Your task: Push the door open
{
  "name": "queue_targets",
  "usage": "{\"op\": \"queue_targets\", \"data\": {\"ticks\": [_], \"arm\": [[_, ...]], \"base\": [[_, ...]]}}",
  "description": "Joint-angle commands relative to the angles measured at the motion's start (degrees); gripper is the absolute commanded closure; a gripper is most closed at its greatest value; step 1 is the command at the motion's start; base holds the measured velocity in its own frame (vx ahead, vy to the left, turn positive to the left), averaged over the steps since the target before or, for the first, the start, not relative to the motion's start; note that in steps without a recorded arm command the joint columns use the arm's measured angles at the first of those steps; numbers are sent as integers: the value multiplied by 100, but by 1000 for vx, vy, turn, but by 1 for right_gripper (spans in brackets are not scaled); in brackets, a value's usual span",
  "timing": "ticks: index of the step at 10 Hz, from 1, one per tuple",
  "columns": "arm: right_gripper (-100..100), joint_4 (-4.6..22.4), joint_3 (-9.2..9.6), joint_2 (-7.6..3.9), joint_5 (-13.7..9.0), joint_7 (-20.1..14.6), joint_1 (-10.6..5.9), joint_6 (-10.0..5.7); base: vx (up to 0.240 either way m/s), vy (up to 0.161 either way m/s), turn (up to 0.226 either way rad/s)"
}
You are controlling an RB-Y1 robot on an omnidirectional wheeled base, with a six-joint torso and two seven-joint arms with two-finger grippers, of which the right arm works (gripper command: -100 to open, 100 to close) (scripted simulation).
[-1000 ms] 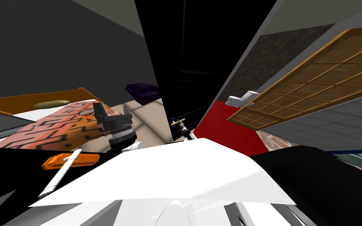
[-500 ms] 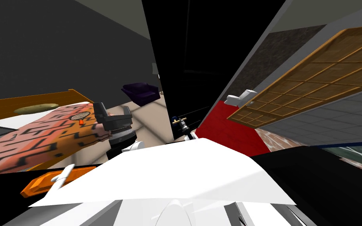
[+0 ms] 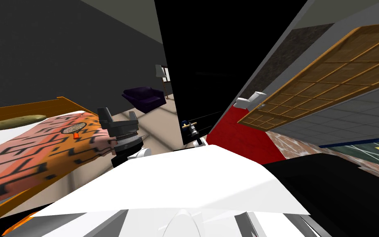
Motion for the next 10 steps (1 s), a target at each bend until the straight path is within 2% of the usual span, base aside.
{"op": "queue_targets", "data": {"ticks": [1,2,5,7,9,10], "arm": [[100,0,0,0,0,0,0,0],[100,-13,-125,-169,-29,13,-11,-3],[100,-22,-278,-294,-65,28,-9,-4],[100,-29,-384,-304,-90,38,-9,-5],[100,-35,-488,-256,-115,49,-8,-6],[100,-39,-553,-195,-130,55,-7,-6]], "base": [[55,61,-42],[101,85,-75],[147,105,-72],[158,135,-73],[160,123,-74],[114,147,-73]]}}
